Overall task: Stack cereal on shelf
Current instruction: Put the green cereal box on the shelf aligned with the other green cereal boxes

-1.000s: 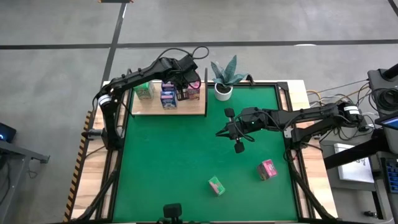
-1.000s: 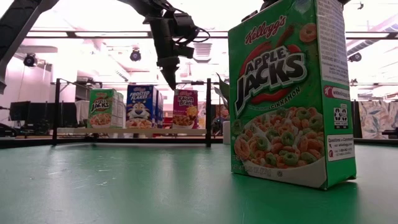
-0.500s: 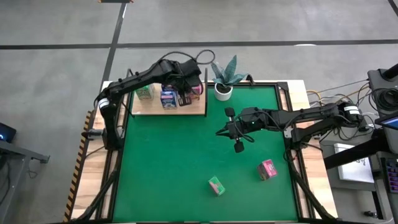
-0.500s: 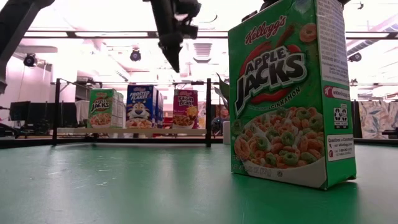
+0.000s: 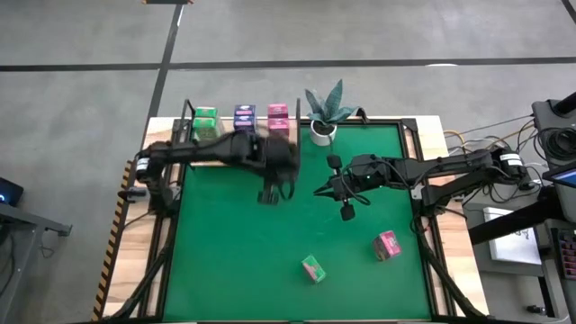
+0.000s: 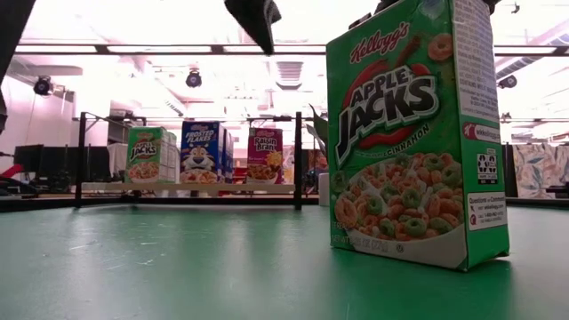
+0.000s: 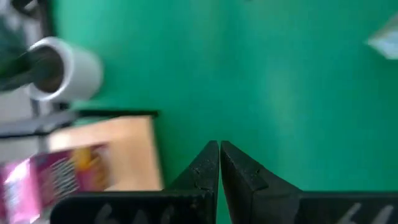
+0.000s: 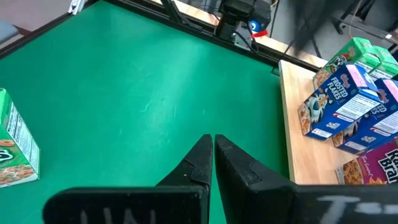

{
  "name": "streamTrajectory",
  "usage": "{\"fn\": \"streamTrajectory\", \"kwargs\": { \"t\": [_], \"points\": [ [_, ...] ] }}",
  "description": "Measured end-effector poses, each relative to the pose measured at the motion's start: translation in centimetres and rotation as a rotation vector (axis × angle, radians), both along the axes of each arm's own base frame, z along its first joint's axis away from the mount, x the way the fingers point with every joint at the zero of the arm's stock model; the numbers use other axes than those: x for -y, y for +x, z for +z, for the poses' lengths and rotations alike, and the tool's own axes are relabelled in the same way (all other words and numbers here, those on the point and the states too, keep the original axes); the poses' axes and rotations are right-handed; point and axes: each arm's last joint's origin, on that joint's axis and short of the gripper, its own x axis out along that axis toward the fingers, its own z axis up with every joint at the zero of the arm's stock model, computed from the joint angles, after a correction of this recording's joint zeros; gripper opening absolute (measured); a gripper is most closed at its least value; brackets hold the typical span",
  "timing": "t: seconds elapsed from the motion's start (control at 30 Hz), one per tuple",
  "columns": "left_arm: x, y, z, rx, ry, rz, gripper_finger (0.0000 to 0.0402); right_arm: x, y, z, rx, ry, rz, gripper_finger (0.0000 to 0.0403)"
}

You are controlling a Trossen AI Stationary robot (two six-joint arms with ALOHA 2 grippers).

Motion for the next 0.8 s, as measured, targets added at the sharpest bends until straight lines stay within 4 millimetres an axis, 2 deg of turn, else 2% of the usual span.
{"fn": "streamTrajectory", "kwargs": {
  "t": [0.27,0.53,0.67,0.8],
  "points": [
    [7.7,0.3,0.3,0.102,-0.047,-0.177,0.0000,0.0,0.0,0.0,-0.002,0.007,-0.002,0.0009],
    [14.1,0.5,-0.5,0.173,-0.069,-0.335,0.0000,0.0,-0.1,-0.2,-0.024,-0.007,0.006,0.0009],
    [15.8,1.0,-1.4,0.179,-0.056,-0.407,0.0000,0.0,-0.2,-0.7,-0.034,-0.017,0.011,0.0009],
    [16.0,1.9,-2.0,0.190,-0.093,-0.457,0.0000,0.0,-0.3,-0.9,-0.033,-0.029,0.018,0.0009]
  ]
}}
